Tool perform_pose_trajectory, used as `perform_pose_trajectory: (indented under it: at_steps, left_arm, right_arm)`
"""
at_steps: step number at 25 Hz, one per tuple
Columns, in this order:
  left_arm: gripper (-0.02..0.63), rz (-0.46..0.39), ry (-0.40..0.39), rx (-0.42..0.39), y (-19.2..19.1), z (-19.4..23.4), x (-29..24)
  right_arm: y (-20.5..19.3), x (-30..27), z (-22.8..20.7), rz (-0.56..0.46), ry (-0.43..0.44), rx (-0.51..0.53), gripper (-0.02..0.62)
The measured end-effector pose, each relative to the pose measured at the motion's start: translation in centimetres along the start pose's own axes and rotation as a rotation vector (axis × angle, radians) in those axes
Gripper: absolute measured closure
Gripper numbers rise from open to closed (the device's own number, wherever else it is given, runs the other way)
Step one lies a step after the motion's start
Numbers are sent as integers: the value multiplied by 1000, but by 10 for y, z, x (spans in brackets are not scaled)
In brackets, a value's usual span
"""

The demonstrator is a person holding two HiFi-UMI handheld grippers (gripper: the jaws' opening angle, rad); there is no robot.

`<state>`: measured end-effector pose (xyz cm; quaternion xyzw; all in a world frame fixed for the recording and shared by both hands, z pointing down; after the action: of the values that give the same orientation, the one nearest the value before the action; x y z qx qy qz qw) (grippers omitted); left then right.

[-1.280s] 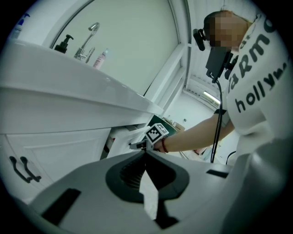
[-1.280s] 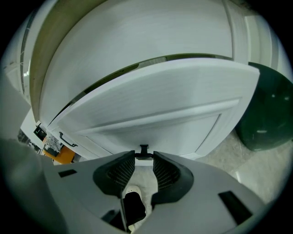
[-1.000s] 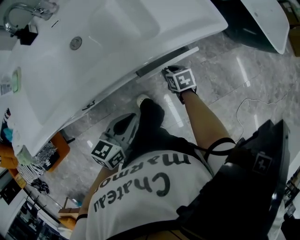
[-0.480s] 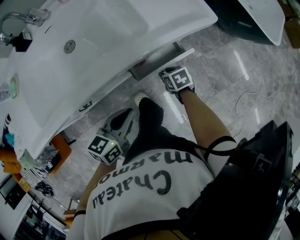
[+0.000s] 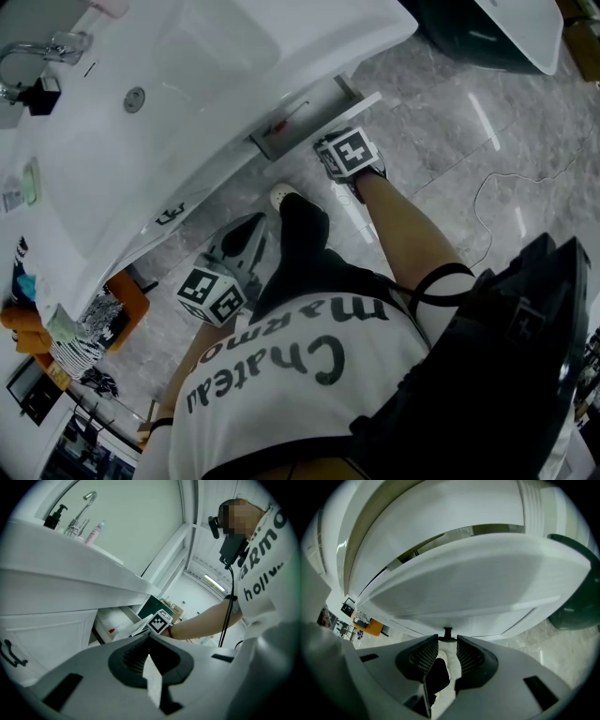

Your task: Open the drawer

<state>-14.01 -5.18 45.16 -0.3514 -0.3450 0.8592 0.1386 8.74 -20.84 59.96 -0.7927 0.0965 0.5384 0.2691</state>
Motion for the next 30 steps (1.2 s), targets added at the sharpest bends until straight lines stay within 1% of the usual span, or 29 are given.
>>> perform_pose_trajectory:
  at_steps: [4, 14, 18, 25, 30]
  left_arm:
    - [598, 9, -4, -20, 1, -3, 0]
    - [598, 25, -10, -42, 0, -10, 3]
    - [598, 21, -2, -41, -2, -9, 7]
    - [598, 16, 11, -32, -12, -11, 13]
    - [598, 15, 19, -17, -20, -16, 20]
  right_arm:
    - [2, 1, 2, 14, -9, 18, 466]
    - [-2, 2, 4, 46, -27, -7, 469]
    - [-3, 3, 4, 47, -28, -4, 469]
    - [-3, 2, 5, 18, -32, -6, 470]
    - [-6, 4, 5, 34, -47, -24, 469]
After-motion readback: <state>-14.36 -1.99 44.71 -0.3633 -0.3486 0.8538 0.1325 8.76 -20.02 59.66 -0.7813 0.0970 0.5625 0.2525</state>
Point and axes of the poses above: the fingertips, and each gripper's own axes: x backward along the fingers, z to its left, y out of its top, the point moved 9 cm from there along x, backward along the fingers, and after that the axes turned 6 degrees about z, right-handed, at the moved point
